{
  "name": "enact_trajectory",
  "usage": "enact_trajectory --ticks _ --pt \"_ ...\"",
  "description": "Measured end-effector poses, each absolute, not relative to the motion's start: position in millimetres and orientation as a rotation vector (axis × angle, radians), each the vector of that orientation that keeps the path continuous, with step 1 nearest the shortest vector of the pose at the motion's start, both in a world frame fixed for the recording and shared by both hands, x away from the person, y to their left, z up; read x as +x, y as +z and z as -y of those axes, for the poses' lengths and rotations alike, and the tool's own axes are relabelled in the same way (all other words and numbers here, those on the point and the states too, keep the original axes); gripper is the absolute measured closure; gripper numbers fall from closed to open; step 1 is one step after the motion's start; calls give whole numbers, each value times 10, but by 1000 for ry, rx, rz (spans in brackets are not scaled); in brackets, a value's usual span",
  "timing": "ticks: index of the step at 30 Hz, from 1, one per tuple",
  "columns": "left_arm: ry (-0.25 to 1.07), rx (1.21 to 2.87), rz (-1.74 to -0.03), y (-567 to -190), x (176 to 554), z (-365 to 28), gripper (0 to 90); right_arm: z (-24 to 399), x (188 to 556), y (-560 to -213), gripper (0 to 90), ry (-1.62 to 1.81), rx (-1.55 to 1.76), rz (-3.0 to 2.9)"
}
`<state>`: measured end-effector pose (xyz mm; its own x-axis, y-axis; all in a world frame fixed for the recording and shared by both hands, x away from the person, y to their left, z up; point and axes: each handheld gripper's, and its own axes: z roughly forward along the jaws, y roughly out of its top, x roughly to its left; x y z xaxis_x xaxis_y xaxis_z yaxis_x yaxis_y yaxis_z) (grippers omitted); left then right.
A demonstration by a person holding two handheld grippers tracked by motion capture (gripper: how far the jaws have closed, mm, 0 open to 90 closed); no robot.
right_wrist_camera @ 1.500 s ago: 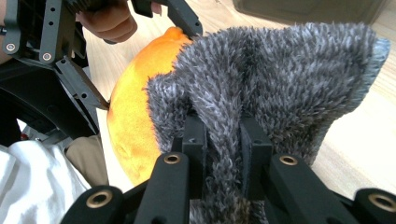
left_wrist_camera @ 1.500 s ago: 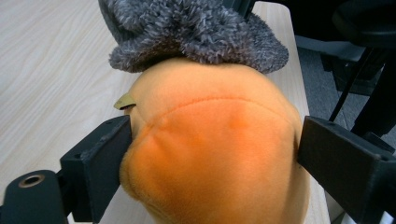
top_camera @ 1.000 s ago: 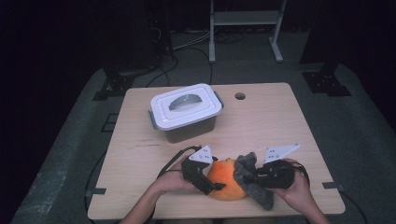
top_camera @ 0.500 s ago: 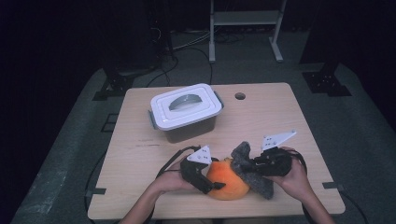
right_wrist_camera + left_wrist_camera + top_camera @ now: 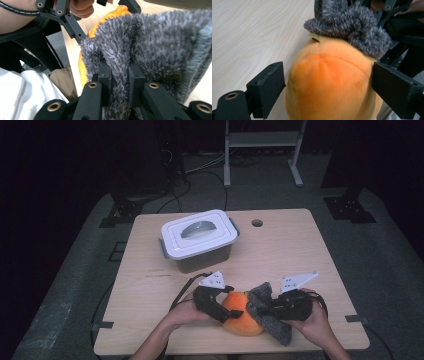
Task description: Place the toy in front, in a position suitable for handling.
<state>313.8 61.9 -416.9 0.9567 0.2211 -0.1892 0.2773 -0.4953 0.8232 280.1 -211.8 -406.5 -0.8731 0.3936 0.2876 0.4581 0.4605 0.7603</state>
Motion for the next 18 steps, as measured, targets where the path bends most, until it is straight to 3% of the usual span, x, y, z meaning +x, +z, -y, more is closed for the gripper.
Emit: enact_trajectory --ticks 18 --pt "-98 2101 -348 -4248 3084 -529 30 2120 2799 -4086 757 -1415 -755 2604"
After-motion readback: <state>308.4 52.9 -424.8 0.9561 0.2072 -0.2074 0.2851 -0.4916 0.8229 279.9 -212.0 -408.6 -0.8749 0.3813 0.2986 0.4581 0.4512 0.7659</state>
